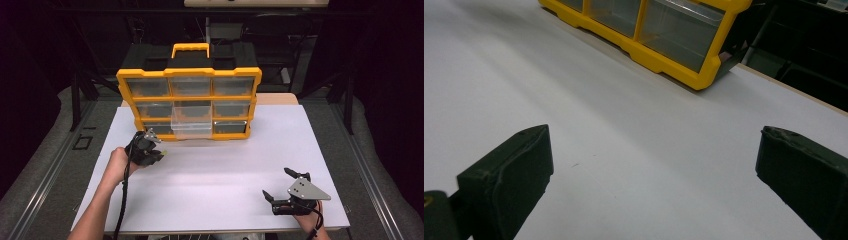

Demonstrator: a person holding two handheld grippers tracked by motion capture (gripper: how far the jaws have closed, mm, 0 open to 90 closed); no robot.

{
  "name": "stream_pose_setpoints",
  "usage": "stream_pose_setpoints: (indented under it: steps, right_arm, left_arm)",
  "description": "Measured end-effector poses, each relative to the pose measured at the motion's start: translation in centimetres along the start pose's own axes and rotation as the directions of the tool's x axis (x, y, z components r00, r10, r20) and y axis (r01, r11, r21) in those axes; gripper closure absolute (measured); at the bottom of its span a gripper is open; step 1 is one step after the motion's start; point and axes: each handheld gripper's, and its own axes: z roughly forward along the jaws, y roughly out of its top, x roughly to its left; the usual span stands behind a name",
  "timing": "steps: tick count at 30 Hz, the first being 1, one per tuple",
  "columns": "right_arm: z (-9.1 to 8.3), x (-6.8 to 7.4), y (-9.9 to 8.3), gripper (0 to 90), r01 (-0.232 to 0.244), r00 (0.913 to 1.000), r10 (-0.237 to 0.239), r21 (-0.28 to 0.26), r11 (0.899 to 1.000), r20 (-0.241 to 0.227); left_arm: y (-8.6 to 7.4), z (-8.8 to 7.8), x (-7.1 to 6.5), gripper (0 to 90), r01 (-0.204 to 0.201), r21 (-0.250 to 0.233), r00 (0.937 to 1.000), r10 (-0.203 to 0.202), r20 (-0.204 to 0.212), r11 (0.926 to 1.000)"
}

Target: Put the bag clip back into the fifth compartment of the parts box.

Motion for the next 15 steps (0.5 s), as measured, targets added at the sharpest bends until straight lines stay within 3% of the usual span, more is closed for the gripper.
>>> stream_pose_setpoints:
  steps: [15]
  right_arm:
    - [0.0,0.0,0.0,1.5,-0.003,1.0,0.003,-0.003,1.0,0.001]
  left_arm:
    - [1.6,-1.5,1.2,80.4,-0.028,0.009,0.9991,0.028,-0.031,0.9996]
